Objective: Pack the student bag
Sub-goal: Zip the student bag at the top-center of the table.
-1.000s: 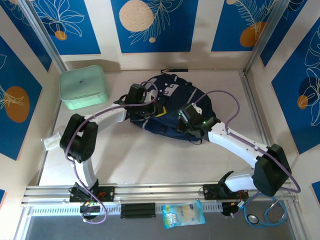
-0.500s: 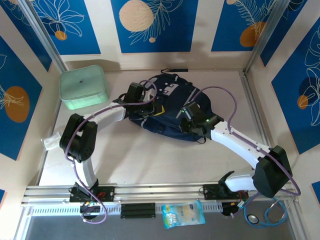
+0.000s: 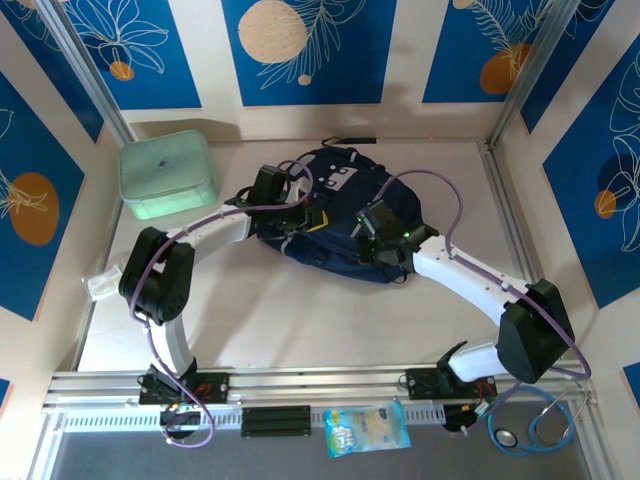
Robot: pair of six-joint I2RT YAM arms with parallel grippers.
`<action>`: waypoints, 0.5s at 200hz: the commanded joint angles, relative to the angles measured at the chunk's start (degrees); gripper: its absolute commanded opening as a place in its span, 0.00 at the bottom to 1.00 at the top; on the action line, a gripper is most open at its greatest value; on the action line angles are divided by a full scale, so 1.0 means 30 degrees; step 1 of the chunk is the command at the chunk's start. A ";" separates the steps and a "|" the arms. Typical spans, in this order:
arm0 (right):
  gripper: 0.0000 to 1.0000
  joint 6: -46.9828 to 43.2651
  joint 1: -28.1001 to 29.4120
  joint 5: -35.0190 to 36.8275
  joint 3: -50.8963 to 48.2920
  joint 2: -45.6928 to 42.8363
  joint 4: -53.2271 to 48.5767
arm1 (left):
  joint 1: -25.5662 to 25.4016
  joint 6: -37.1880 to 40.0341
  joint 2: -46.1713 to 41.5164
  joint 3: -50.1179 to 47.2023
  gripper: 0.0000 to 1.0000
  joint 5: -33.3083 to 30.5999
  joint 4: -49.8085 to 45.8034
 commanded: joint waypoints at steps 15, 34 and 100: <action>0.07 0.1592 -0.1704 0.1527 -0.1041 -0.1787 -0.0115 | 0.0734 0.0945 -0.0329 0.0492 0.00 -0.0841 -0.0032; 0.07 0.1559 -0.3016 -0.0020 -0.2106 -0.2732 0.0775 | 0.0810 0.0820 -0.0404 0.0454 0.00 -0.0820 0.0153; 0.00 -0.0070 -0.2080 -0.4771 -0.1315 -0.1750 0.2894 | 0.1225 0.0073 -0.1619 -0.0888 0.37 -0.1835 0.1364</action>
